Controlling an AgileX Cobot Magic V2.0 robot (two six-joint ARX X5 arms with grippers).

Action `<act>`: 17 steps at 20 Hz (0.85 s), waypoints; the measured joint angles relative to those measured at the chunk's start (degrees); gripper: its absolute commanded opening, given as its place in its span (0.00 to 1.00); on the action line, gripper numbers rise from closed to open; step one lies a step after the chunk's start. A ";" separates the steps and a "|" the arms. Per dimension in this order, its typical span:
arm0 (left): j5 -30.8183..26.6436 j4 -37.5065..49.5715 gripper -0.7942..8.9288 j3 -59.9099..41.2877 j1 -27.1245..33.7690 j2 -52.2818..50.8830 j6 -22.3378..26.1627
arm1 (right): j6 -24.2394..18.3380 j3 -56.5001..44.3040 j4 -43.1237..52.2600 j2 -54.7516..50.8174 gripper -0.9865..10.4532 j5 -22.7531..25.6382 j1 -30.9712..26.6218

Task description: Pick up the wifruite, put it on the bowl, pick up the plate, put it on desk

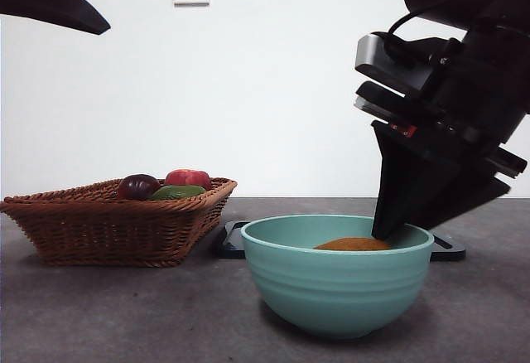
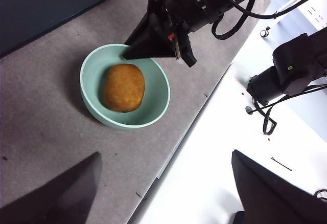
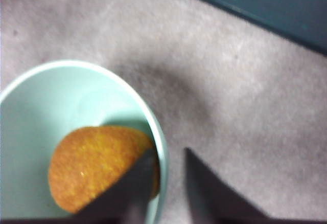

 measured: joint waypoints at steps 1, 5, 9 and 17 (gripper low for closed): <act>0.00 0.00 0.49 -0.02 0.00 0.00 0.00 | 0.00 0.00 -0.02 -0.02 0.09 -0.02 0.02; 0.00 0.00 0.49 0.00 0.00 0.00 0.00 | 0.00 -0.02 -0.04 0.00 0.09 -0.07 0.04; 0.00 0.02 0.49 0.00 0.00 0.00 0.00 | 0.00 0.00 -0.02 -0.02 0.09 -0.20 0.07; 0.00 0.07 0.49 -0.02 0.00 0.00 0.00 | 0.33 10.67 -5.70 -0.37 0.09 1.51 -1.11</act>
